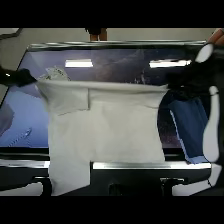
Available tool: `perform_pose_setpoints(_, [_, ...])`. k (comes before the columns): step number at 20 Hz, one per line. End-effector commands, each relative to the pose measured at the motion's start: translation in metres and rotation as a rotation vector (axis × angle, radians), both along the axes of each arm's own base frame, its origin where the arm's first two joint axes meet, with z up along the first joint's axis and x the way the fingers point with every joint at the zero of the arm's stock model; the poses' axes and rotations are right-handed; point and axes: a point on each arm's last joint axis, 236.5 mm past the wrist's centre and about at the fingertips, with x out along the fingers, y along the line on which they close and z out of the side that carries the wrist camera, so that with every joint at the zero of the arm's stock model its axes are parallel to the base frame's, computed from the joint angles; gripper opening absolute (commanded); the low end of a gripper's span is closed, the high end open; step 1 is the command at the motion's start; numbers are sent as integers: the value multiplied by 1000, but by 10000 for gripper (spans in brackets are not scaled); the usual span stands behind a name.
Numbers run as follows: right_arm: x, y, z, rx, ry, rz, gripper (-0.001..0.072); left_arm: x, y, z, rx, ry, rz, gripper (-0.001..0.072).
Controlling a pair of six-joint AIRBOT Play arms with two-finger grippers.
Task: Fold the shirts.
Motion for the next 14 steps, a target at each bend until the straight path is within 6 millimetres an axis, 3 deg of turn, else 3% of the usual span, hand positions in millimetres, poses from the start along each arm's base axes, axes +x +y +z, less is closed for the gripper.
perform_pose_setpoints(1, [36,20,-102,47,70,-72,54,15,-12,-122,-101,192,-8,32])
perform_pose_setpoints(3, [68,15,-97,62,-57,-135,54,39,-14,-138,-99,138,8,32])
perform_pose_setpoints(5, [89,8,-80,58,-167,-149,54,61,-13,-133,-73,48,37,32])
perform_pose_setpoints(6, [91,3,-70,57,-191,-156,54,67,-12,-123,-63,12,44,32])
perform_pose_setpoints(8, [77,-9,-55,34,-169,-126,55,67,-11,-100,-48,-21,33,32])
perform_pose_setpoints(10, [40,-18,-53,6,-38,-77,56,41,-14,-93,-14,50,-23,32])
perform_pose_setpoints(12, [1,-14,-72,12,142,-52,55,-7,-29,-110,-43,249,-113,33])
perform_pose_setpoints(14, [-26,-1,-100,39,266,-28,55,-47,-38,-136,-82,408,-149,33])
